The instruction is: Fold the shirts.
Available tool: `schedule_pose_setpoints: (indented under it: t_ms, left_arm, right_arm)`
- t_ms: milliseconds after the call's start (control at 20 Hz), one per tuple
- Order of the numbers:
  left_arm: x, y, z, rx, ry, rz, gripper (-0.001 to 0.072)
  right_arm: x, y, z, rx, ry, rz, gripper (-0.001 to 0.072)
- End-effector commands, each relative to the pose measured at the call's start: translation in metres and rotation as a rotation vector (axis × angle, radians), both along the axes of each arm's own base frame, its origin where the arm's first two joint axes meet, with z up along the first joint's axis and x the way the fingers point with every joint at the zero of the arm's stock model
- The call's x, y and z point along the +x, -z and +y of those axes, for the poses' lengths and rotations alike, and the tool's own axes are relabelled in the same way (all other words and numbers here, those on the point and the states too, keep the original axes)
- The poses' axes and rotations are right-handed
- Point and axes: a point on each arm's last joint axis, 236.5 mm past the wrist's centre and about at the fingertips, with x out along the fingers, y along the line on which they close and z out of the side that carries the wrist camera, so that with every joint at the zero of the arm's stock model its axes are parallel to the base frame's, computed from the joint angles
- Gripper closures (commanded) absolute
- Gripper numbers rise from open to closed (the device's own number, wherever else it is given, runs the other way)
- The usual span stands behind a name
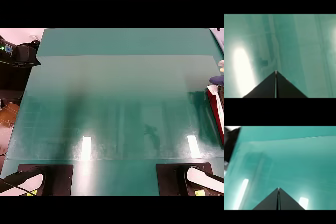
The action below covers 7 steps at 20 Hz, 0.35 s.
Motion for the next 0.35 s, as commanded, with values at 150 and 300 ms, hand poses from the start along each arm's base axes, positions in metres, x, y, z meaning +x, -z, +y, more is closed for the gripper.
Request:
schedule_pose_setpoints:
  t_ms: [150,300]
  left_arm:
    - [0.0091,-0.0072,0.0005,-0.007,-0.011,-0.048,0.0687]
    - [0.0091,-0.0072,0.0005,-0.007,-0.012,-0.047,0.0687]
  right_arm:
    - [-0.0022,-0.0094,0.0535,0.017,-0.122,-0.044,0.0698]
    - [-0.0027,-0.0088,0.0534,0.016,-0.124,-0.041,0.0698]
